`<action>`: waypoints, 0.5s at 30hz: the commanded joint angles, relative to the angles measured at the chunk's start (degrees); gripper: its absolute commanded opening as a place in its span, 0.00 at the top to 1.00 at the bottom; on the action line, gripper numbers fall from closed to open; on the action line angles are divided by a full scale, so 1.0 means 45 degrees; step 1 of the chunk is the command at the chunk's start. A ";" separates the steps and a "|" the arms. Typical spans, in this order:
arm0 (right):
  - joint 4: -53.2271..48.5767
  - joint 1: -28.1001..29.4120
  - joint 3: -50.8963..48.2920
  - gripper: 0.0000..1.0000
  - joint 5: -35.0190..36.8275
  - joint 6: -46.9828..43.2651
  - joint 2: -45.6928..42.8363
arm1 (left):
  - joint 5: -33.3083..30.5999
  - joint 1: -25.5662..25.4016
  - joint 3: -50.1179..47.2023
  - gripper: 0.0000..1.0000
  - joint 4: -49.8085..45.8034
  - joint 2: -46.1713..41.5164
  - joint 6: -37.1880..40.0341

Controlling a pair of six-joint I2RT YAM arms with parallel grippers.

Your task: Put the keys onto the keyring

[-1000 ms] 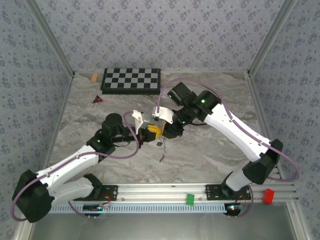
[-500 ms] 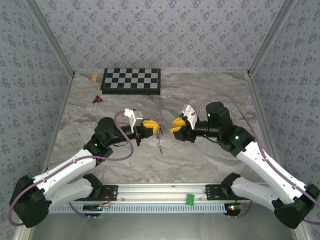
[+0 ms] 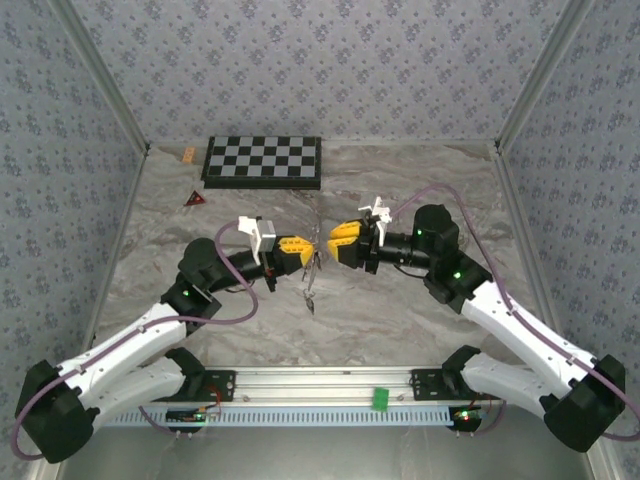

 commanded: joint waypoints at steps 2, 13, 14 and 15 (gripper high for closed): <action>0.1246 -0.0079 -0.0194 0.71 -0.0537 0.0784 0.0166 | -0.0081 -0.0006 0.0016 1.00 0.1003 -0.0220 -0.0288; 0.1609 0.0010 -0.0370 0.71 -0.0775 0.1122 0.0723 | -0.0125 -0.0041 0.0052 1.00 0.1095 -0.0260 -0.0504; 0.1609 0.0030 -0.0389 0.71 -0.0774 0.1099 0.0742 | -0.0146 -0.0042 0.0053 1.00 0.1075 -0.0269 -0.0514; 0.1628 0.0057 -0.0397 0.71 -0.0720 0.1090 0.0762 | -0.0179 -0.0030 0.0053 1.00 0.1056 -0.0269 -0.0545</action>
